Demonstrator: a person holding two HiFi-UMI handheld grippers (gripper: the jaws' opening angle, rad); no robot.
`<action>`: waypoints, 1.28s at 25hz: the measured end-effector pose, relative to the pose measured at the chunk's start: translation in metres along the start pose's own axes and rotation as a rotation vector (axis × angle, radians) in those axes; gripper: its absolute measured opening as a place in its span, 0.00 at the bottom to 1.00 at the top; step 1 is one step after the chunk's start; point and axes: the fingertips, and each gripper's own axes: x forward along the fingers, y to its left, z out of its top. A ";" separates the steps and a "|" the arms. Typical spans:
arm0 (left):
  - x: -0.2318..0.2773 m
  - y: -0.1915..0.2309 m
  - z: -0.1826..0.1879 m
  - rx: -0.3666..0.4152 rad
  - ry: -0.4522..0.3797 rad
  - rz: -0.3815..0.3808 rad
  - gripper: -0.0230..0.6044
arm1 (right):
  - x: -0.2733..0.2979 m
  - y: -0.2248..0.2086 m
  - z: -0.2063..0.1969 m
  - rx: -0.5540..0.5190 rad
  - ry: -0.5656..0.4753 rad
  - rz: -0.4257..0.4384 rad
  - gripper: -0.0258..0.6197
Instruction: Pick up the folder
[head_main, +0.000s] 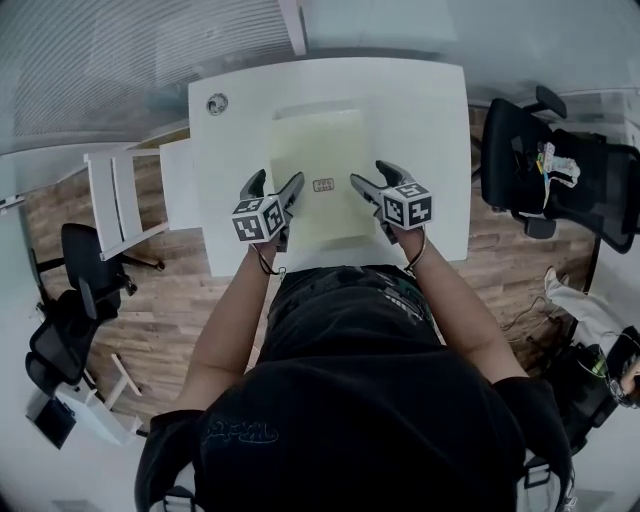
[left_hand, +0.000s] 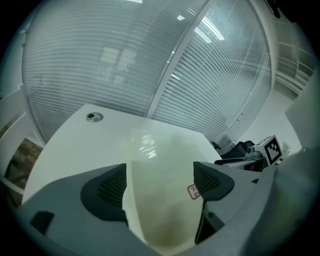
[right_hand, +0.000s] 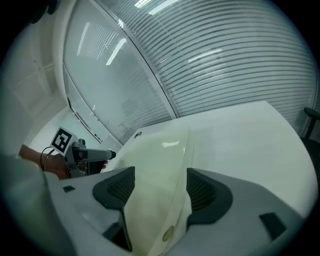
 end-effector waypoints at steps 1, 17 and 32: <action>0.002 0.003 -0.005 -0.012 0.012 0.002 0.70 | 0.003 0.000 -0.002 0.010 0.006 0.008 0.53; 0.029 0.016 -0.042 -0.089 0.130 -0.032 0.73 | 0.031 -0.010 -0.031 0.095 0.113 0.061 0.54; 0.040 0.019 -0.055 -0.174 0.217 -0.099 0.79 | 0.039 -0.016 -0.041 0.216 0.143 0.158 0.59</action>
